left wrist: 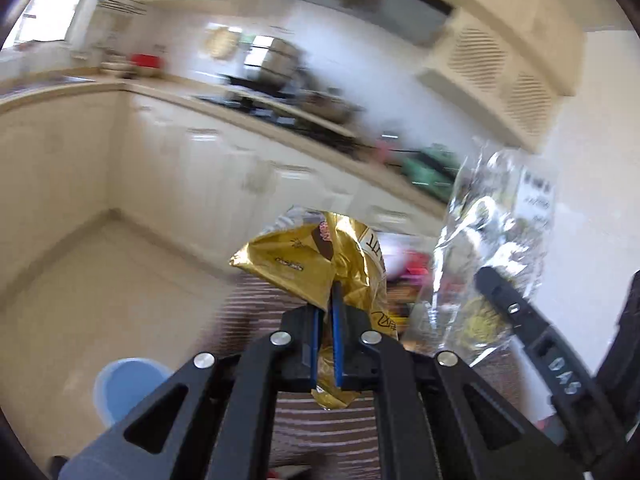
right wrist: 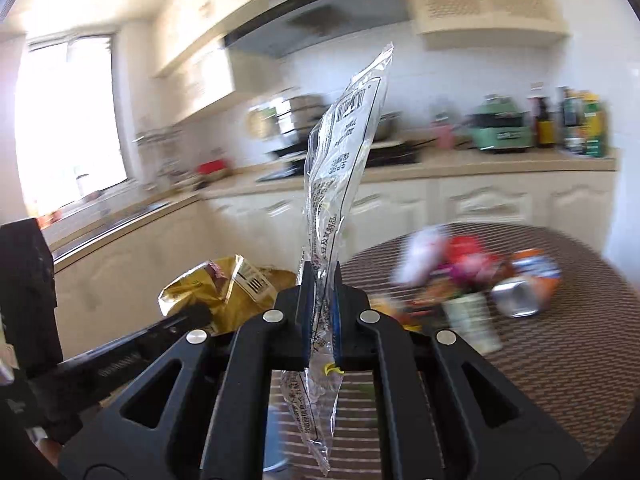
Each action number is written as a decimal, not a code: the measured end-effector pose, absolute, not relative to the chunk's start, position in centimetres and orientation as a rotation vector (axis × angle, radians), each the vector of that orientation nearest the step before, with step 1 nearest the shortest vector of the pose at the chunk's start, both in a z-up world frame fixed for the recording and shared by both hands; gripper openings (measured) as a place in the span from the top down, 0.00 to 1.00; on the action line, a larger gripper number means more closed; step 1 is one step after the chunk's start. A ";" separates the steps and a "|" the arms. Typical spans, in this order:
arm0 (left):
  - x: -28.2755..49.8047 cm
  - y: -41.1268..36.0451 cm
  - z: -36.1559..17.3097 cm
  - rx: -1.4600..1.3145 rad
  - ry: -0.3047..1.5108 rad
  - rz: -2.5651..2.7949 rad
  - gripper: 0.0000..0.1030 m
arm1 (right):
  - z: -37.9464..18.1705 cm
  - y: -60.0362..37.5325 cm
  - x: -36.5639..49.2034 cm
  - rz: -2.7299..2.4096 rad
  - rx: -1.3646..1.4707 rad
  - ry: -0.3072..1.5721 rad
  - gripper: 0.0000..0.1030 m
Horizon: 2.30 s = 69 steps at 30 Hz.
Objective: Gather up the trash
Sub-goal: 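Grasp the gold snack bag with the left tool while the right tool lifts the clear wrapper, then carry both items over the blue bin and open the left tool to drop the gold bag, then lower the clear wrapper into the blue bin and open the right tool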
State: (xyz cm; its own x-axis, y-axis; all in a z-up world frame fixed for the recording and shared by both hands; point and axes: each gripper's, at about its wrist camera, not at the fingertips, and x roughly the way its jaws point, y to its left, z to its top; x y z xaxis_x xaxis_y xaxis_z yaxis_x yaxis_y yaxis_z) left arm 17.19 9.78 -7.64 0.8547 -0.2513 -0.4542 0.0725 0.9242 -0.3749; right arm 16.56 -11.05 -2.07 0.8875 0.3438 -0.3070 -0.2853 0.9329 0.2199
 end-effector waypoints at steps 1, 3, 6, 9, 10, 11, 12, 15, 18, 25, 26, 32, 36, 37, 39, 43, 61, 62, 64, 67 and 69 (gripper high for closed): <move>17.0 11.5 -8.3 -0.362 0.533 -0.125 0.95 | -2.6 -9.2 17.0 0.360 0.160 0.365 0.92; 16.9 14.6 -9.7 -0.369 0.569 -0.033 0.95 | -3.9 -5.8 18.0 0.436 0.141 0.407 0.92; 17.6 19.6 -12.9 -0.397 0.650 0.117 0.95 | -7.3 -0.3 20.2 0.533 0.082 0.496 0.92; 18.7 23.7 -17.1 -0.447 0.751 0.207 0.95 | -12.0 4.4 23.0 0.596 0.029 0.614 0.92; 19.1 24.9 -18.8 -0.456 0.783 0.237 0.95 | -14.4 6.0 24.4 0.617 0.024 0.672 0.92; 19.5 25.8 -20.3 -0.456 0.816 0.257 0.95 | -15.8 6.8 25.1 0.620 0.012 0.705 0.92; 20.2 26.6 -22.2 -0.463 0.863 0.278 0.95 | -17.4 7.8 25.8 0.626 -0.002 0.737 0.92; 21.9 28.3 -27.2 -0.481 0.963 0.298 0.95 | -23.3 10.5 28.3 0.639 -0.019 0.855 0.92; 23.8 29.3 -31.2 -0.487 1.035 0.302 0.94 | -27.9 12.0 29.8 0.634 -0.024 0.933 0.92; 27.8 31.7 -38.0 -0.519 1.156 0.334 0.92 | -34.7 14.1 32.6 0.613 -0.034 1.034 0.92; 28.3 32.0 -38.6 -0.518 1.168 0.338 0.89 | -35.3 14.3 32.7 0.612 -0.034 1.046 0.92; 29.4 32.4 -40.4 -0.529 1.213 0.337 0.63 | -38.0 15.2 33.8 0.607 -0.038 1.097 0.92; 28.9 32.6 -40.5 -0.519 1.220 0.374 0.58 | -39.2 15.6 34.4 0.608 -0.046 1.123 0.92; 28.4 33.0 -40.7 -0.520 1.219 0.376 0.56 | -39.3 15.8 34.7 0.608 -0.050 1.126 0.92; 28.3 33.2 -40.7 -0.517 1.215 0.400 0.55 | -39.7 16.2 34.7 0.611 -0.056 1.130 0.92; 27.8 34.3 -40.5 -0.525 1.211 0.454 0.54 | -39.7 17.0 34.3 0.621 -0.061 1.139 0.92; 27.1 34.0 -38.0 -0.502 1.184 0.497 0.53 | -38.7 17.1 33.4 0.623 -0.081 1.080 0.60; 27.0 33.9 -37.7 -0.499 1.179 0.496 0.53 | -38.1 16.8 33.2 0.612 -0.080 1.070 0.60; 26.7 33.3 -36.9 -0.491 1.170 0.495 0.53 | -36.8 16.3 32.9 0.595 -0.083 1.046 0.60; 26.1 32.6 -35.1 -0.486 1.138 0.488 0.53 | -34.1 15.3 32.0 0.572 -0.096 0.991 0.60; 25.7 32.0 -33.4 -0.482 1.105 0.474 0.53 | -31.9 14.2 31.2 0.558 -0.098 0.945 0.60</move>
State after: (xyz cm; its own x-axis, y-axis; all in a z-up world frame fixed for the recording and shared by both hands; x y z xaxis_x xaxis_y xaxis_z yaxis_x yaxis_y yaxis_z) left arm 25.66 31.96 -33.42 0.3729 0.1210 -0.9199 -0.5831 0.8018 -0.1309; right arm 31.15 14.23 -31.87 0.4561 0.4095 -0.7901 -0.4931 0.8554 0.1587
